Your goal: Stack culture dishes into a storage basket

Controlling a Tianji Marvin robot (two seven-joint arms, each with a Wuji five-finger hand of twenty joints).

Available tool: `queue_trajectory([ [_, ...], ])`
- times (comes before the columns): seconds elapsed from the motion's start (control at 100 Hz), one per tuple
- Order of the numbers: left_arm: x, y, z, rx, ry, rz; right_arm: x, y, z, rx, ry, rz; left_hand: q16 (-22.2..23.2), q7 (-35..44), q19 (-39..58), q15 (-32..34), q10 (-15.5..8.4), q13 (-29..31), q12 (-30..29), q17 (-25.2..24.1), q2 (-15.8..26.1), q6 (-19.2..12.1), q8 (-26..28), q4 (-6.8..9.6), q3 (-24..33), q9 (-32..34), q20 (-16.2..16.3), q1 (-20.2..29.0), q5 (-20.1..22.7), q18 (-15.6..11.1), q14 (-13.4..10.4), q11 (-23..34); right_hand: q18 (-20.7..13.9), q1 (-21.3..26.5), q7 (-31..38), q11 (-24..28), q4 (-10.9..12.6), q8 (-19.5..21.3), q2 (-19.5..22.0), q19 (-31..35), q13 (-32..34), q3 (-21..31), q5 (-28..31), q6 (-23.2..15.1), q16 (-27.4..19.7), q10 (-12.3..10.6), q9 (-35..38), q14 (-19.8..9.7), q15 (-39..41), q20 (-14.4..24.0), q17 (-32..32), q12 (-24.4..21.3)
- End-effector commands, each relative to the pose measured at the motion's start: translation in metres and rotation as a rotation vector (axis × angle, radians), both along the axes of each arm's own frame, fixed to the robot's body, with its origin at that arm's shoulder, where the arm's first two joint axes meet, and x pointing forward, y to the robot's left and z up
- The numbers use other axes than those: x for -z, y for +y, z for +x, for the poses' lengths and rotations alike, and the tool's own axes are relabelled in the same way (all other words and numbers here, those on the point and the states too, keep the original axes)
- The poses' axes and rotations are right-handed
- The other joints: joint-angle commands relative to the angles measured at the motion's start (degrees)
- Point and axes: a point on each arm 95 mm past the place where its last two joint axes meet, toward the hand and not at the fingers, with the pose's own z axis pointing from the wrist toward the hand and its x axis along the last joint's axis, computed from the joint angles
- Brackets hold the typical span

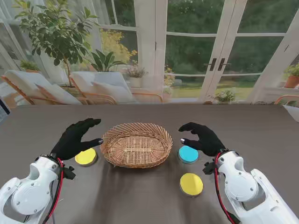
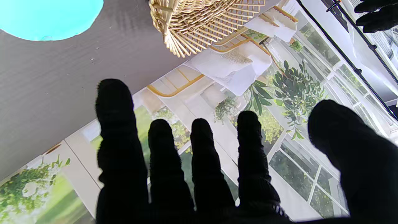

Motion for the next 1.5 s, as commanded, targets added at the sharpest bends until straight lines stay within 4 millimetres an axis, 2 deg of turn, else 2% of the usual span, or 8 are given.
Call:
queue_trajectory([
  [0.0, 0.003, 0.0, -0.002, 0.002, 0.022, 0.009, 0.002, 0.004, -0.003, -0.015, 0.01, -0.005, -0.4, -0.7, -1.9, -0.5, 0.0, -0.1, -0.3, -1.2, 2.9, 0.1, -0.4, 1.47, -0.9, -0.3, -0.4, 0.6, -0.4, -0.8, 0.1, -0.4, 0.7, -0.6, -0.7, -0.7, 1.8, -0.2, 1.0, -1.6, -0.7, -0.5, 0.7, -1.1, -0.5, -0.3, 0.2, -0.5, -0.5, 1.1, -30.7, -0.5],
  [0.43, 0.003, -0.003, -0.004, 0.014, 0.043, 0.031, 0.005, 0.006, 0.0, -0.03, 0.01, -0.006, -0.2, -0.6, -1.9, -0.4, 0.1, 0.1, -0.3, -1.4, 3.0, 0.1, -0.5, 1.52, -1.1, -0.4, -0.1, 0.7, -0.3, -0.6, 0.3, -0.4, 0.7, -0.5, -0.7, -0.6, 1.8, -0.2, 0.9, -2.0, -0.7, -0.5, 0.6, -1.0, -0.4, -0.1, 0.0, -0.5, -0.3, 1.6, -30.6, -0.4],
  [0.75, 0.008, 0.0, -0.005, -0.015, 0.063, 0.13, 0.006, 0.006, 0.001, -0.035, 0.003, -0.005, 0.4, -0.5, -1.0, 0.3, 0.9, 1.3, -0.1, 0.2, 2.9, 0.0, -0.5, 1.51, -1.2, 0.1, 0.5, 0.5, -0.1, 0.3, 0.8, -0.2, 0.7, -0.5, -0.7, -0.6, 1.8, -0.2, 0.7, -2.1, -0.6, -0.4, 0.6, -1.1, -0.5, 0.1, 0.0, -0.6, -0.3, 2.0, -30.5, -0.4],
  [0.93, 0.01, 0.016, -0.006, -0.074, 0.077, 0.325, 0.002, 0.009, -0.002, -0.042, 0.004, -0.006, 2.8, -0.6, 3.1, 2.8, 1.2, 5.0, 0.8, 4.9, 1.8, -0.8, -0.5, 1.47, -1.2, 0.6, 4.2, -1.1, -0.6, 2.8, 1.6, 0.3, 0.7, -0.5, -0.8, -0.7, 1.7, -0.2, 0.7, -2.1, -0.6, -0.4, 0.6, -1.1, -0.5, 0.4, -0.1, -0.6, -0.2, 2.1, -30.6, -0.4],
  [1.03, 0.012, 0.028, -0.007, -0.122, 0.087, 0.388, 0.003, 0.01, -0.002, -0.05, 0.008, -0.006, 3.5, -0.5, 3.9, 3.3, 1.3, 5.6, 1.0, 5.9, 1.2, -1.0, -0.4, 1.41, -1.3, 0.1, 5.6, -1.6, -0.4, 3.1, 1.3, 0.1, 0.8, -0.5, -0.9, -0.7, 1.7, -0.2, 0.6, -2.1, -0.7, -0.4, 0.6, -1.0, -0.5, 0.5, -0.2, -0.5, -0.3, 2.2, -30.6, -0.4],
  [1.26, 0.025, 0.057, -0.006, -0.188, 0.212, 0.51, 0.007, 0.013, 0.0, -0.066, 0.018, -0.005, 4.2, -2.1, 4.5, 3.2, 0.6, 4.3, 0.7, 5.8, 0.2, -1.7, -0.8, 1.41, -1.4, -5.0, 7.3, -2.9, -5.1, 2.8, 0.5, -1.0, 0.8, -0.4, -0.9, -0.7, 1.7, -0.2, 0.6, -2.2, -0.7, -0.5, 0.5, -1.1, -0.5, 0.6, -0.4, -0.6, -0.3, 2.4, -30.6, -0.4],
  [1.32, 0.03, 0.061, -0.002, -0.193, 0.241, 0.532, 0.007, 0.014, 0.001, -0.07, 0.021, -0.006, 5.0, -2.3, 5.4, 3.6, 0.5, 4.3, 0.6, 6.0, -0.1, -2.0, -0.8, 1.45, -1.2, -6.8, 9.1, -3.7, -6.6, 2.8, 0.6, -1.2, 0.8, -0.5, -0.9, -0.7, 1.7, -0.2, 0.5, -2.2, -0.6, -0.5, 0.5, -1.1, -0.5, 0.7, -0.4, -0.6, -0.2, 2.4, -30.6, -0.4],
  [1.49, 0.046, 0.061, 0.008, -0.162, 0.321, 0.59, 0.01, 0.015, 0.001, -0.074, 0.032, -0.009, 4.5, -3.8, 4.6, 2.1, 1.6, 1.2, -0.7, 4.8, -0.3, -2.7, -1.2, 1.18, -1.9, -13.3, 9.6, -6.8, -10.4, 2.5, 0.9, -2.9, 0.8, -0.4, -0.9, -0.6, 1.7, -0.2, 0.5, -2.2, -0.7, -0.4, 0.5, -1.0, -0.5, 0.8, -0.5, -0.6, -0.2, 2.5, -30.6, -0.4],
])
